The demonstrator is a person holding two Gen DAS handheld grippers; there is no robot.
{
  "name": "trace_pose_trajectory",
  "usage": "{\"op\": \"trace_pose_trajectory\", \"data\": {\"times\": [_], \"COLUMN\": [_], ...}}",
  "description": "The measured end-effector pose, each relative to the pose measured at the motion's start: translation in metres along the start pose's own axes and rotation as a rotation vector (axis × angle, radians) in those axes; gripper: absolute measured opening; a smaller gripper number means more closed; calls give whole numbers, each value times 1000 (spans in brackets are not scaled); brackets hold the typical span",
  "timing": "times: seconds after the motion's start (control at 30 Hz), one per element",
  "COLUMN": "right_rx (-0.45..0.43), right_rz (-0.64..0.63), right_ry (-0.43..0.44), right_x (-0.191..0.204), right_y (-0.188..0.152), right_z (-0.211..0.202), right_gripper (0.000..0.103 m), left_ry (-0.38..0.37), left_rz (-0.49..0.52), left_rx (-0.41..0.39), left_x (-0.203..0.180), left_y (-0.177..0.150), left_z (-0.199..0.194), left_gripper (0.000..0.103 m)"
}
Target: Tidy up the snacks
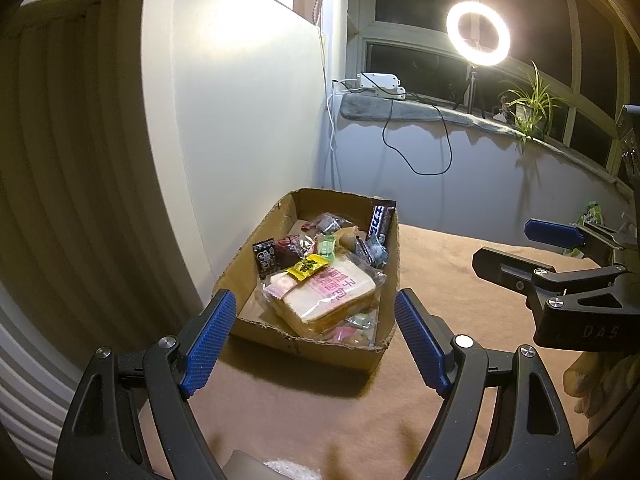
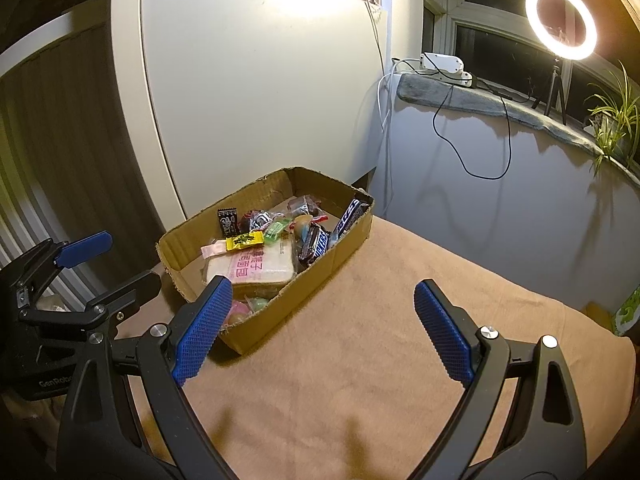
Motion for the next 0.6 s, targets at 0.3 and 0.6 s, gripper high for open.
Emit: {"op": "trace_pose_trajectory", "data": {"times": [0.3, 0.6], "right_rx": [6, 9], "right_rz": [-4, 5], "right_ry": [4, 4], "right_x": [5, 6], "right_y": [-4, -6], "right_z": [0, 1], "right_gripper": [94, 94], "left_ry": [1, 2], "left_rz": [3, 4], "left_rx": [2, 2], "left_x": [-2, -3], "left_y": [-1, -1], "left_z": [-1, -1], "left_gripper": [82, 82]}}
Point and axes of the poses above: each gripper's, at about its wrist camera, not at the fingertips, and z roughly the way its jaws point, x to its left, y to its top, the point moved 8 cm from there along z, roughly the way its jaws point, and after that the axes turned 7 degrees about -z, right-handed, at the moved point
